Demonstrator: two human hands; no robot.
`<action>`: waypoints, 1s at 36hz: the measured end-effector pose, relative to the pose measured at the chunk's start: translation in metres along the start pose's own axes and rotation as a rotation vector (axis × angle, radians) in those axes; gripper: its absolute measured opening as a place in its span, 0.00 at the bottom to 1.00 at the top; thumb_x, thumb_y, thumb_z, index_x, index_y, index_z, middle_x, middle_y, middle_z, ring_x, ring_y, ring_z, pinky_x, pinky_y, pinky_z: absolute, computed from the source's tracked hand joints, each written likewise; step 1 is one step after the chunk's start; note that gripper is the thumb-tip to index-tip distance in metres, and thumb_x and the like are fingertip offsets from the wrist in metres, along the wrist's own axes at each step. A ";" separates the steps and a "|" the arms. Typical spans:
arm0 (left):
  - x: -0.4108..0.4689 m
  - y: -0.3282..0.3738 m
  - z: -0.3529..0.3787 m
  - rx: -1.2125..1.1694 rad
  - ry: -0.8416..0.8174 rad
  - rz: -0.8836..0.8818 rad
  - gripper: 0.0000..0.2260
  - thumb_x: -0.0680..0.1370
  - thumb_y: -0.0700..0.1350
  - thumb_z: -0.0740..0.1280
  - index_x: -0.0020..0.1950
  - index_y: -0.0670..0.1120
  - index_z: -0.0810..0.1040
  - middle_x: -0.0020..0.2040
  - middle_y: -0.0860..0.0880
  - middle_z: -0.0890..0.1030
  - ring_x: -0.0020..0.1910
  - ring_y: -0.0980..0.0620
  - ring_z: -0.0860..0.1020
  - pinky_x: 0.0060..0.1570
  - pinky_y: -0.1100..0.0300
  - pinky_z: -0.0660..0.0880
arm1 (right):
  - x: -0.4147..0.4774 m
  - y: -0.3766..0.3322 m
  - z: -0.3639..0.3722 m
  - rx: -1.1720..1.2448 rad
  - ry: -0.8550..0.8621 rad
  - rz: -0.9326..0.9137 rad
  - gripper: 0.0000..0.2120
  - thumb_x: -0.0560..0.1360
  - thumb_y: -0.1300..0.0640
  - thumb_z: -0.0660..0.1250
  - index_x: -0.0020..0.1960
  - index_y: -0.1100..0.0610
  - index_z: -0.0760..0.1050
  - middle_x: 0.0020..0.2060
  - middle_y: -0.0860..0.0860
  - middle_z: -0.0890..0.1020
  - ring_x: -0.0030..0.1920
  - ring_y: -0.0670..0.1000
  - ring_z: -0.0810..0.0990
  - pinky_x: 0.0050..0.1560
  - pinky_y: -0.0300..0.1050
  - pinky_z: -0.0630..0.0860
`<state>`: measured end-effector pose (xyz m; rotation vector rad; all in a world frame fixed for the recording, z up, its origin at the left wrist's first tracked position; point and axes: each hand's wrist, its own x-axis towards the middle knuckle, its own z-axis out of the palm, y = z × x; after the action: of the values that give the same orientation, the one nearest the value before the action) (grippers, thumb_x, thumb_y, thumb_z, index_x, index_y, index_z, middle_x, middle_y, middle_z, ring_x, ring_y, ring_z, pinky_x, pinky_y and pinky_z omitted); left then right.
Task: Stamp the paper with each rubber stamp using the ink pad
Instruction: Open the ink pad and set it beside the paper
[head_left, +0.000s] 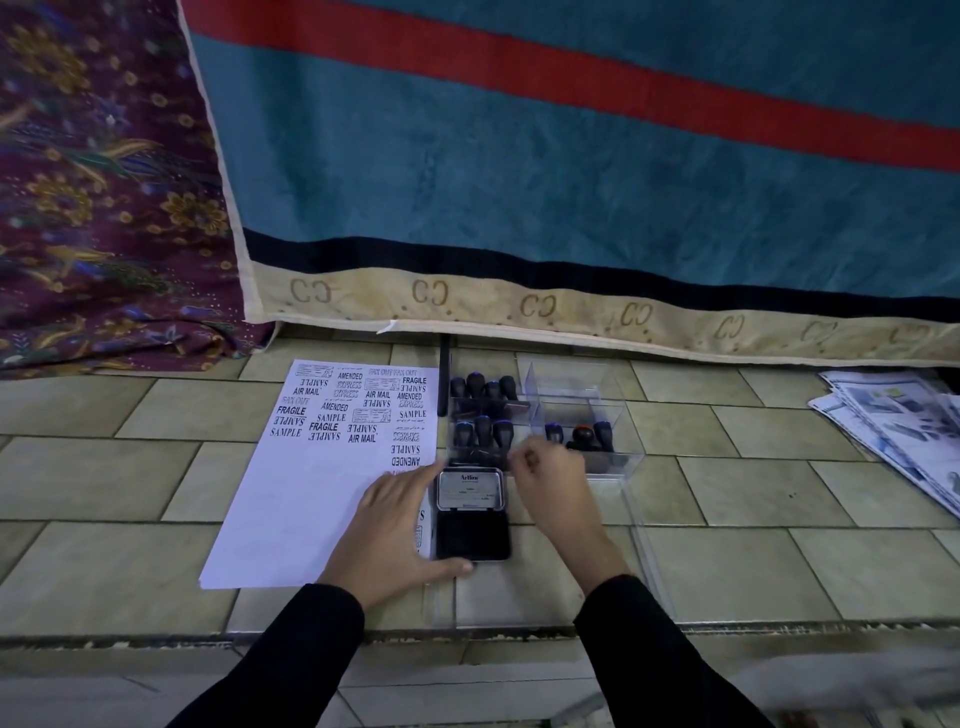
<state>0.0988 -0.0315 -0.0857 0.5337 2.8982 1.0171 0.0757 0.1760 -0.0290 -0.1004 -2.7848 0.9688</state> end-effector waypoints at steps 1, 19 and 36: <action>0.000 0.000 0.000 -0.012 0.001 -0.005 0.50 0.58 0.79 0.65 0.73 0.70 0.43 0.75 0.61 0.60 0.74 0.57 0.54 0.72 0.60 0.47 | 0.007 -0.003 -0.005 0.030 0.037 -0.002 0.07 0.77 0.59 0.62 0.45 0.57 0.79 0.33 0.47 0.80 0.29 0.40 0.74 0.27 0.25 0.67; -0.001 0.012 -0.010 0.077 -0.018 0.039 0.56 0.55 0.80 0.64 0.77 0.57 0.51 0.73 0.59 0.62 0.69 0.63 0.56 0.73 0.63 0.45 | 0.126 -0.034 0.006 -0.426 -0.234 0.023 0.10 0.77 0.70 0.58 0.54 0.67 0.75 0.53 0.64 0.79 0.55 0.62 0.78 0.51 0.50 0.75; -0.001 0.008 -0.008 0.107 -0.035 0.070 0.55 0.57 0.81 0.62 0.77 0.58 0.48 0.68 0.67 0.56 0.67 0.69 0.52 0.71 0.65 0.42 | 0.124 -0.031 0.010 -0.289 -0.062 0.045 0.14 0.74 0.72 0.62 0.58 0.65 0.68 0.51 0.63 0.78 0.48 0.60 0.79 0.39 0.45 0.73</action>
<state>0.1007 -0.0307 -0.0746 0.6549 2.9348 0.8545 -0.0482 0.1611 0.0026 -0.1765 -2.9736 0.5806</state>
